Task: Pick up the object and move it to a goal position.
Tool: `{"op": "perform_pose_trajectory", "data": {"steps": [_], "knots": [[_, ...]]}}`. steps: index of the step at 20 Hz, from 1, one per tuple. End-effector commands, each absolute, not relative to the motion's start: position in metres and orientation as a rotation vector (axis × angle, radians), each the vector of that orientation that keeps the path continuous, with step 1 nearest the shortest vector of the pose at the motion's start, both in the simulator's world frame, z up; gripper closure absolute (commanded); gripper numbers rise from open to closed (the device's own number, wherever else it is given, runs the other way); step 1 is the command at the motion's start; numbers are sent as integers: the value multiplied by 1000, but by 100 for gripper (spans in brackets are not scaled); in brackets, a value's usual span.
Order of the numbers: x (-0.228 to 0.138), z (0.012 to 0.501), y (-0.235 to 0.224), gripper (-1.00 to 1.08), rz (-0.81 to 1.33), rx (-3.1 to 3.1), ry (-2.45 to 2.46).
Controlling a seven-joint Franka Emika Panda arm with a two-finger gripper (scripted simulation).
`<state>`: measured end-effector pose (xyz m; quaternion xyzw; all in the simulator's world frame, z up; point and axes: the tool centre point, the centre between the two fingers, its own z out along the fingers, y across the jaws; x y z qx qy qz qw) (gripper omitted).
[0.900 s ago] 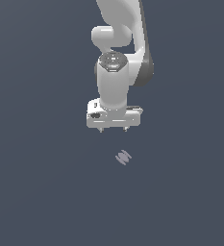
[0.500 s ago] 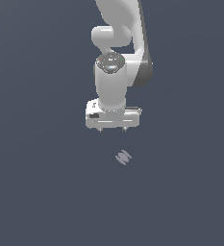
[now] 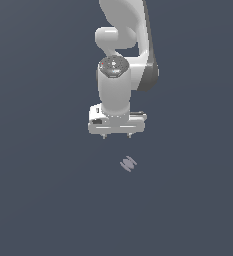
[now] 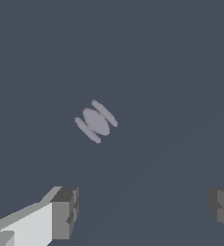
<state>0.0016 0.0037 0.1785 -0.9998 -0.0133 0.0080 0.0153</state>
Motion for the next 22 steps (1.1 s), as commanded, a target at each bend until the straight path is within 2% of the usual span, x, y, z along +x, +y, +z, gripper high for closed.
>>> {"op": "perform_pose_trajectory", "data": {"steps": [1, 11, 22], "knots": [[3, 176, 5, -92, 25, -3112, -66], [16, 149, 16, -92, 22, -3109, -348], [37, 94, 41, -92, 13, -3013, -895]]}}
